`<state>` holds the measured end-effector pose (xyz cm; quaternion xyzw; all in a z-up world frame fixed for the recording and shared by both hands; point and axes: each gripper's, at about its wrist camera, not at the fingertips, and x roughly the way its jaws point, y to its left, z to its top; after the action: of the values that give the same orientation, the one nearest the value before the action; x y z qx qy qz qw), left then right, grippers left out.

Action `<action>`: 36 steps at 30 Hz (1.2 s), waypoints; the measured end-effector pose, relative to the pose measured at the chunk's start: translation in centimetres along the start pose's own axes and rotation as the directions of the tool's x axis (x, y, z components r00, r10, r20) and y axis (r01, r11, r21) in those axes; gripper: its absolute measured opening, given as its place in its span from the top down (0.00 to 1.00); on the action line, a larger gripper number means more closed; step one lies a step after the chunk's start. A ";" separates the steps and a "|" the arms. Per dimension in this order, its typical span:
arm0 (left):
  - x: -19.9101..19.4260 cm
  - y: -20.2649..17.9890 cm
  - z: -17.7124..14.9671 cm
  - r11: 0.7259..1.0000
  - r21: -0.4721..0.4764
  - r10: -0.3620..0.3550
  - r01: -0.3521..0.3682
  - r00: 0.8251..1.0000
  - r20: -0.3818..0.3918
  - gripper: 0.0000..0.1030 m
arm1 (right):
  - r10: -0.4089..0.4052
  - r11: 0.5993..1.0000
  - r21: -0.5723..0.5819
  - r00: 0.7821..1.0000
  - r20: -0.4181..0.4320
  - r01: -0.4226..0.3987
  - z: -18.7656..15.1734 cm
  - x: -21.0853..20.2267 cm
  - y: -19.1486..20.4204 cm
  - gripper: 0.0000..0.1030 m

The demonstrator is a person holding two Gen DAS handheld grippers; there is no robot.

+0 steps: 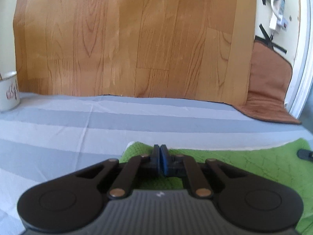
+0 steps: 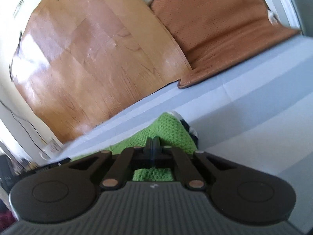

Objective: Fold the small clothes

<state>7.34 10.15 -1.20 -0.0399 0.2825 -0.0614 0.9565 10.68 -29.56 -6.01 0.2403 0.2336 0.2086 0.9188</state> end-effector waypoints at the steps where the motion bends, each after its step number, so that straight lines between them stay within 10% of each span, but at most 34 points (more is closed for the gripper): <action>1: 0.1 -0.2 0.1 1.000 0.007 0.007 -0.007 1.000 0.001 0.94 | -0.018 0.999 -0.034 1.000 0.003 0.018 -0.1 0.0 0.5 1.00; 14: -1.0 -0.5 -0.3 1.000 0.022 -0.011 0.011 1.000 0.025 0.94 | -0.018 0.999 -0.027 1.000 0.005 0.018 -0.1 0.4 0.6 1.00; 36: -2.0 -4.3 -1.3 0.970 0.240 0.025 -0.040 0.998 0.064 0.59 | -0.085 0.996 -0.016 0.995 0.046 0.086 -0.9 0.0 1.4 0.99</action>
<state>4.53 6.13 -0.70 0.0793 0.2445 -0.0783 0.9632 9.81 -28.09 -5.97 0.2263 0.2211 0.1656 0.9341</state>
